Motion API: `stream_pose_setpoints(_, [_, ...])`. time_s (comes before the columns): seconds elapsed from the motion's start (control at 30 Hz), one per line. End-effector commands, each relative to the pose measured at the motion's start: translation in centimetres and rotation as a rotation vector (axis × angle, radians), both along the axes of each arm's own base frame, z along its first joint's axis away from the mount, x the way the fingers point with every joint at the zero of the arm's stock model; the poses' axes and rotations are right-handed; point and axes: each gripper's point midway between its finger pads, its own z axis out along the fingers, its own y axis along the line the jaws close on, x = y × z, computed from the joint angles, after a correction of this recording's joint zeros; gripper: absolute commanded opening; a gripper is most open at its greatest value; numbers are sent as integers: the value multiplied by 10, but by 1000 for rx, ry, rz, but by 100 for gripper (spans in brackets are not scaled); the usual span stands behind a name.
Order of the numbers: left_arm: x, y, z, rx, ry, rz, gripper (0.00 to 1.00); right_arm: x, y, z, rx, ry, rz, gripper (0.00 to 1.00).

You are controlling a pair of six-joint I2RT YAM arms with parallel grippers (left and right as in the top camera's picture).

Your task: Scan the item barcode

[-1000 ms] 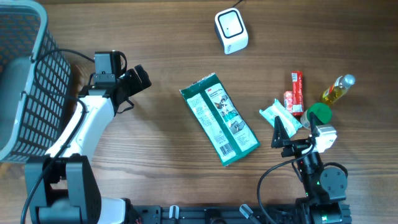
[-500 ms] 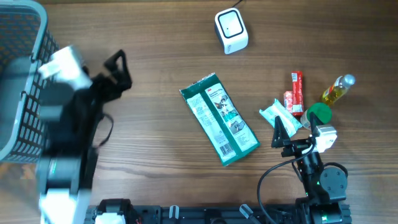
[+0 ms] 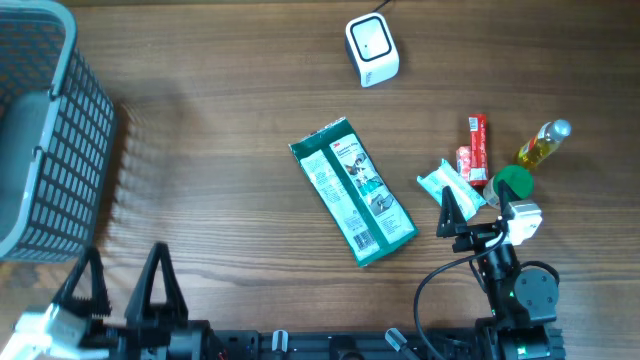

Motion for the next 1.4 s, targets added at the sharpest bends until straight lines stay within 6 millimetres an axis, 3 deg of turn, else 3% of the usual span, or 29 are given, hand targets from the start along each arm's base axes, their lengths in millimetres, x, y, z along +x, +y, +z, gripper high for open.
stream_pose_setpoints(0.0, [1,3,-12,7,1,21,100,0,-4,3,15,-10,-18,100])
stream_pose_setpoints(0.23, [29,3,-32,-5,-40,19,100,0,-4,3,15,-10,-18,100])
stream_pose_setpoints(0.43, [57,3,-6,-9,-312,18,100,0,-3,3,15,-10,-18,100])
stream_pose_setpoints(0.53, [68,3,-8,-44,-450,7,100,0,-3,3,15,-10,-18,100])
stream_pose_setpoints(0.67, [82,3,-35,-47,-488,6,100,0,-4,3,15,-10,-18,100])
stream_pose_setpoints(0.9, [111,9,-97,-55,-353,43,100,0,-4,3,16,-10,-18,100])
stream_pose_setpoints(1.03, [118,10,-117,-46,-309,52,100,0,-3,3,15,-10,-18,100])
stream_pose_setpoints(1.23, [135,10,-180,25,-53,64,100,0,-4,3,15,-10,-18,100])
stream_pose_setpoints(1.37, [137,8,-209,125,66,58,100,0,-3,2,16,-9,-18,100])
